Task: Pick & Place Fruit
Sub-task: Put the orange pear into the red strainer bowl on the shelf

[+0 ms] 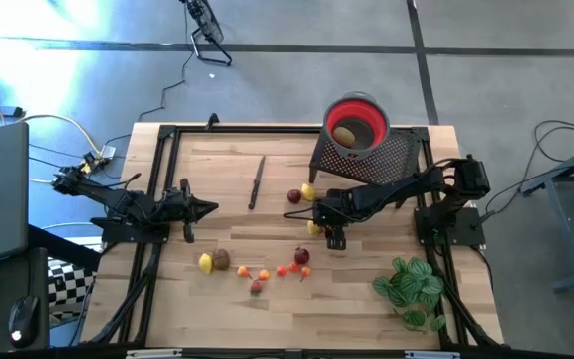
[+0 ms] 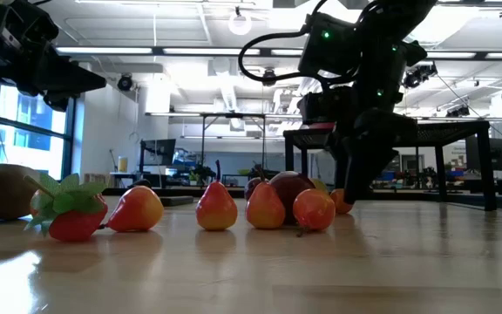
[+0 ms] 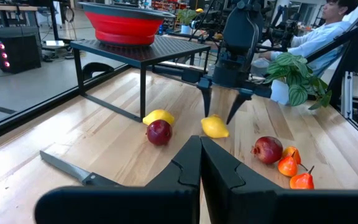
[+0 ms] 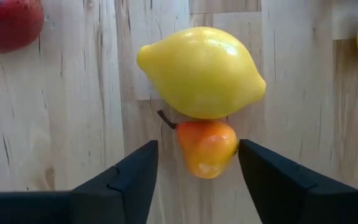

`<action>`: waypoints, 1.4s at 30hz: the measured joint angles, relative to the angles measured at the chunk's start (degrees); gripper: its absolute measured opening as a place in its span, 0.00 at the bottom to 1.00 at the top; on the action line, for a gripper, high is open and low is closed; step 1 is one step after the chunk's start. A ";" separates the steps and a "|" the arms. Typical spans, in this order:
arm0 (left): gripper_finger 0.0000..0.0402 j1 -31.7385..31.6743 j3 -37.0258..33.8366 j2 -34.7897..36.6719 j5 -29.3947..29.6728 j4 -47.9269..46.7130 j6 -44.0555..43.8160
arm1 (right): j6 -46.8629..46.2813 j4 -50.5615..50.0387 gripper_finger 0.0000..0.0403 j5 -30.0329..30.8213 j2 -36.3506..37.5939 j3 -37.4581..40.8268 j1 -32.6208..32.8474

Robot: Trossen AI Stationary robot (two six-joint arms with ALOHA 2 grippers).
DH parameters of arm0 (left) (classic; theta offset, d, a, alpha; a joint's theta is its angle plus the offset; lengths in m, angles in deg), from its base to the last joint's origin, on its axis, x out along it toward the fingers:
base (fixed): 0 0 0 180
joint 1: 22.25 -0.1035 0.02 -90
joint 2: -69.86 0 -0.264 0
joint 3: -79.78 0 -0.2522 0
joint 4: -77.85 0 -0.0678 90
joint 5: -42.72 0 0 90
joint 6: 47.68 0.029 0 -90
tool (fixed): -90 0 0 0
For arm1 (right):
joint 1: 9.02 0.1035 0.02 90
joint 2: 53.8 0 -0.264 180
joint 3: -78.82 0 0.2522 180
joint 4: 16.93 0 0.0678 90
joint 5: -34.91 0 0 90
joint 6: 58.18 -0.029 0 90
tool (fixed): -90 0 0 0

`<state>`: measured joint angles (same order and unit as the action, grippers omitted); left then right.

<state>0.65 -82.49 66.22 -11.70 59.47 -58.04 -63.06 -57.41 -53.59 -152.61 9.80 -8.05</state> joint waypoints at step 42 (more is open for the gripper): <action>0.00 0.00 0.00 0.02 -0.01 0.11 -0.01 | -6.06 -0.06 0.27 -4.71 3.51 -0.02 0.15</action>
<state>0.65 -82.49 66.25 -11.70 59.58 -58.06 -69.12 -57.47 -58.30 -149.10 9.78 -7.90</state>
